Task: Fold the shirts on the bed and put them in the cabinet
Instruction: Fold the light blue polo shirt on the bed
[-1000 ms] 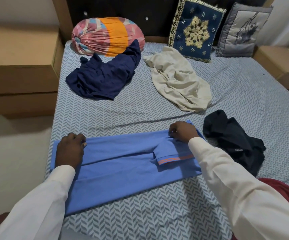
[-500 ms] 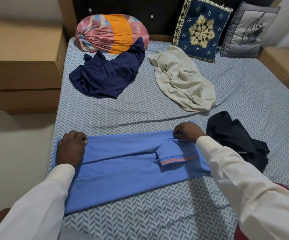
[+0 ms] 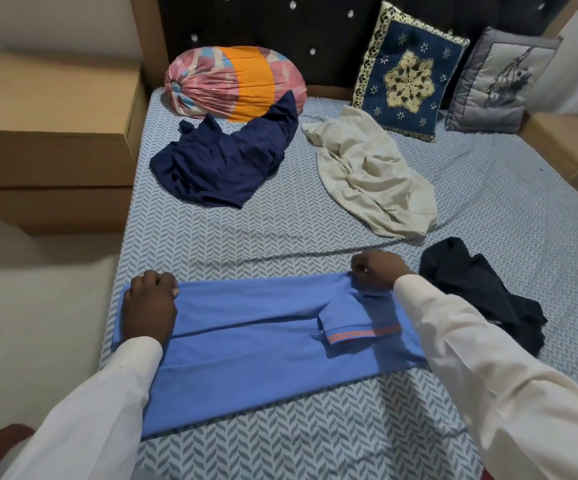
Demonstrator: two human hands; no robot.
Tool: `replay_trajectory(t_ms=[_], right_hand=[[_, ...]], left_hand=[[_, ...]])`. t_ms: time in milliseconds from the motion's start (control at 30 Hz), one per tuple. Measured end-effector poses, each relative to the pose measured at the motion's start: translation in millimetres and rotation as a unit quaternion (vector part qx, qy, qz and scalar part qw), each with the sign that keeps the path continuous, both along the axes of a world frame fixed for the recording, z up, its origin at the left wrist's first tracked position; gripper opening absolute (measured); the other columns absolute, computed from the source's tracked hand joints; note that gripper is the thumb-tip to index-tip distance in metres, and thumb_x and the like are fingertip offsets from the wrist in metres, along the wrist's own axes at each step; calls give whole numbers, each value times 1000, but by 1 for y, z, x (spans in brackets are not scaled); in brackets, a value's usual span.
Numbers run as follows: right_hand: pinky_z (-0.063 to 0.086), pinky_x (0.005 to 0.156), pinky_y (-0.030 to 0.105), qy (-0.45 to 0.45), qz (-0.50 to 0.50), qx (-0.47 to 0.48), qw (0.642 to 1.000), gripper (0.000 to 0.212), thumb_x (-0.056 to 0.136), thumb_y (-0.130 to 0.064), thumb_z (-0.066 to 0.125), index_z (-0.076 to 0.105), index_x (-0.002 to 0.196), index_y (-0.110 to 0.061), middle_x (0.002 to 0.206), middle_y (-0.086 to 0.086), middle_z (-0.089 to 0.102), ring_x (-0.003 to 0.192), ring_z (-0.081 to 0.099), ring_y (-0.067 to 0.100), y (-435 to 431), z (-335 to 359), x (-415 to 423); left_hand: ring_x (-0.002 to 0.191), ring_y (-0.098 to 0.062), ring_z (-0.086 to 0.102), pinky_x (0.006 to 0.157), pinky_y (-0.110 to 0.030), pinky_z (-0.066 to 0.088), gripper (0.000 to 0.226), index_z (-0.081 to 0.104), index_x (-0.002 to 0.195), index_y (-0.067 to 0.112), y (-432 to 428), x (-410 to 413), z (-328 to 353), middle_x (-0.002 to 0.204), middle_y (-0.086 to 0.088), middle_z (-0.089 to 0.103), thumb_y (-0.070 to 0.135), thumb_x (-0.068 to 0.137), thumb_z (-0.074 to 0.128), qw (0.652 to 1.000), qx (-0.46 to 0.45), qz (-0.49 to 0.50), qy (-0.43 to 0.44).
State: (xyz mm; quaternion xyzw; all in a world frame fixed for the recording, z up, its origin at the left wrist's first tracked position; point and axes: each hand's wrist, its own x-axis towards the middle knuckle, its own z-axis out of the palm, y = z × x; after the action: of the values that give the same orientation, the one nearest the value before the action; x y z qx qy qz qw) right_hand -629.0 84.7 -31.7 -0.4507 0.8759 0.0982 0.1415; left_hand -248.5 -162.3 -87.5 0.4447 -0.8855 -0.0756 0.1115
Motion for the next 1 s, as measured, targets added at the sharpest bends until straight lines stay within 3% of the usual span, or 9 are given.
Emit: replay_trajectory(t_ms=[100,233,367,467,567,633,767,933,1000], right_hand=[[50,79,39,-11,-45,-60,997,15,85,-40,59,59,90,-25,108,6,61,100,61,31,-3,-1,-1],[47,77,38,12,-93,-62,994,30,82,-36,66,58,105,-19,118,9,58,104,61,32,-6,-14,14],[46,73,40,16,-130,-229,964,29,84,-19,57,57,112,-13,110,13,60,100,59,35,-19,-22,58],[50,75,43,15,-48,-162,985,32,87,-27,53,55,116,-14,111,13,58,100,56,37,-14,-40,87],[45,77,44,55,-130,-153,978,43,85,-38,39,56,113,-10,112,15,58,101,53,39,1,-47,82],[43,85,45,76,-200,-127,969,53,90,-48,39,53,126,-12,128,14,55,112,49,38,15,-50,71],[36,103,48,48,-247,-60,966,73,96,-60,29,26,153,-14,159,6,27,132,34,37,36,-49,51],[20,115,54,-25,-248,-10,968,76,98,-60,23,10,157,-15,165,3,9,147,14,37,29,-33,47],[17,115,56,-53,-252,-5,966,74,98,-61,25,10,157,-18,165,4,7,148,11,37,30,-22,50]], left_hand=[[77,-38,49,63,-46,40,13,58,79,5,-3,2,-6,82,-19,52,-3,79,68,1000,-14,18,10],[81,-40,48,69,-51,41,11,56,86,3,-2,4,-18,86,-23,51,1,84,67,998,-22,39,35],[104,-46,49,89,-58,42,18,57,104,-3,1,2,-22,107,-28,52,3,89,64,996,-17,41,75],[133,-47,36,111,-56,27,45,48,134,-2,25,-6,-23,140,-29,43,25,99,47,997,11,-1,79],[142,-45,26,116,-55,14,71,37,149,8,41,3,-30,153,-24,33,52,96,24,999,42,-24,-20],[144,-43,21,117,-53,8,79,30,153,13,40,14,-32,156,-22,27,62,93,15,997,43,-15,-66],[146,-44,12,117,-53,5,85,22,155,16,39,22,-25,159,-22,20,68,90,11,994,54,23,-92],[149,-34,-8,119,-48,-5,81,-3,157,25,37,23,-12,163,-15,-5,69,90,10,982,115,57,-138],[149,-34,-7,119,-47,-4,81,-1,157,23,36,21,-2,163,-15,-5,68,90,11,976,138,57,-160]])
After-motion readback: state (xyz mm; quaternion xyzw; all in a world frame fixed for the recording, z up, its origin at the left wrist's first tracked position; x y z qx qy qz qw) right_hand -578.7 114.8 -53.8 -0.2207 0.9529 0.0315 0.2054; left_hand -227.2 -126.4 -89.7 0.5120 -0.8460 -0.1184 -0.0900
